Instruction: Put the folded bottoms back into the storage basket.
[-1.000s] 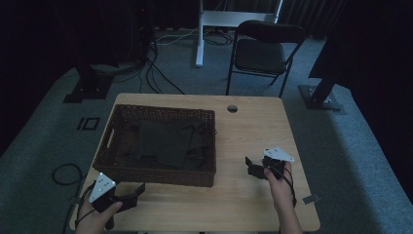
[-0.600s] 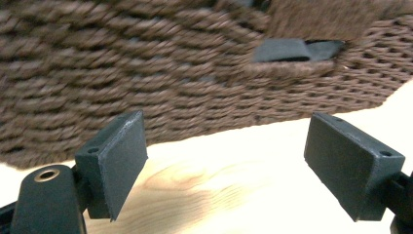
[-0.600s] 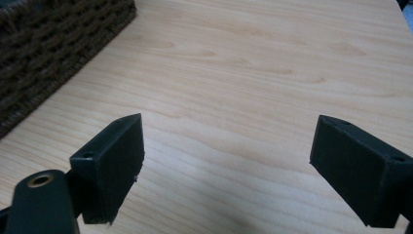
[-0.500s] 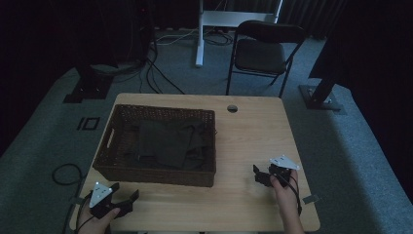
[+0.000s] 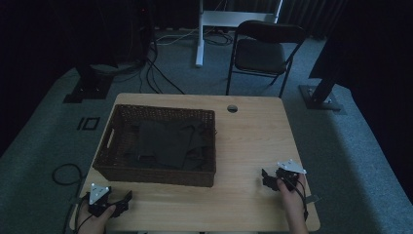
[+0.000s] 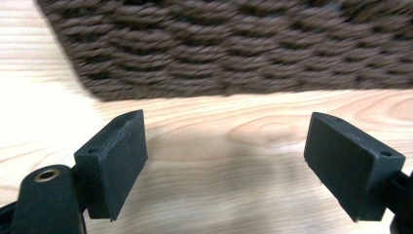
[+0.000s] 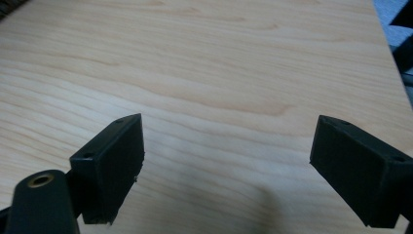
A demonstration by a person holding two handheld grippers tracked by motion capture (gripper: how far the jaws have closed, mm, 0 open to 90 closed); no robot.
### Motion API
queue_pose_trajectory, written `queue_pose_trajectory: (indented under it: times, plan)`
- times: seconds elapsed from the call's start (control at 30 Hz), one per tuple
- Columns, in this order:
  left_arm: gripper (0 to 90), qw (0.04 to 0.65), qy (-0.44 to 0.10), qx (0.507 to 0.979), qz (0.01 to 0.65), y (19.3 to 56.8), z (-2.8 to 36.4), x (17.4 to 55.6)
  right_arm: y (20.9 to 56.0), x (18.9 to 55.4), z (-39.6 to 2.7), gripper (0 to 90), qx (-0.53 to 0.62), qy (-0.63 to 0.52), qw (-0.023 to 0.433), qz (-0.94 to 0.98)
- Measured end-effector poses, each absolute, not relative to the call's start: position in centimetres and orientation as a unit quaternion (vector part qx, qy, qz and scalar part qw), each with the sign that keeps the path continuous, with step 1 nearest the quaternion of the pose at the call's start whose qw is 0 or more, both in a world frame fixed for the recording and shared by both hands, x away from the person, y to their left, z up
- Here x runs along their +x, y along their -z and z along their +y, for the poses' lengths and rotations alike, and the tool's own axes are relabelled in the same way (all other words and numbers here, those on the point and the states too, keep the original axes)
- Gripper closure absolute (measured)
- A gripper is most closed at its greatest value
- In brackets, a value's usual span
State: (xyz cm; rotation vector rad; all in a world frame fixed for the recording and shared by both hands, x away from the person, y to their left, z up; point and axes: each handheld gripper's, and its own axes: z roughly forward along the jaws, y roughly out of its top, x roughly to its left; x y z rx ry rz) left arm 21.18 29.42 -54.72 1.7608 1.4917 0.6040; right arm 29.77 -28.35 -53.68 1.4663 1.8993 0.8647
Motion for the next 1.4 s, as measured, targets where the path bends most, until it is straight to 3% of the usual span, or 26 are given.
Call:
queue_pose_trajectory:
  times: [0.3,1.4]
  plan:
    - [16.6,0.316,-0.270,0.699,0.582,55.5,29.8,21.8,54.6,29.3,-29.7,13.6,0.569,-0.314,0.269,0.711]
    - [15.4,0.323,-0.281,0.688,0.586,55.8,30.1,21.5,55.3,29.1,-30.6,11.9,0.595,-0.305,0.249,0.701]
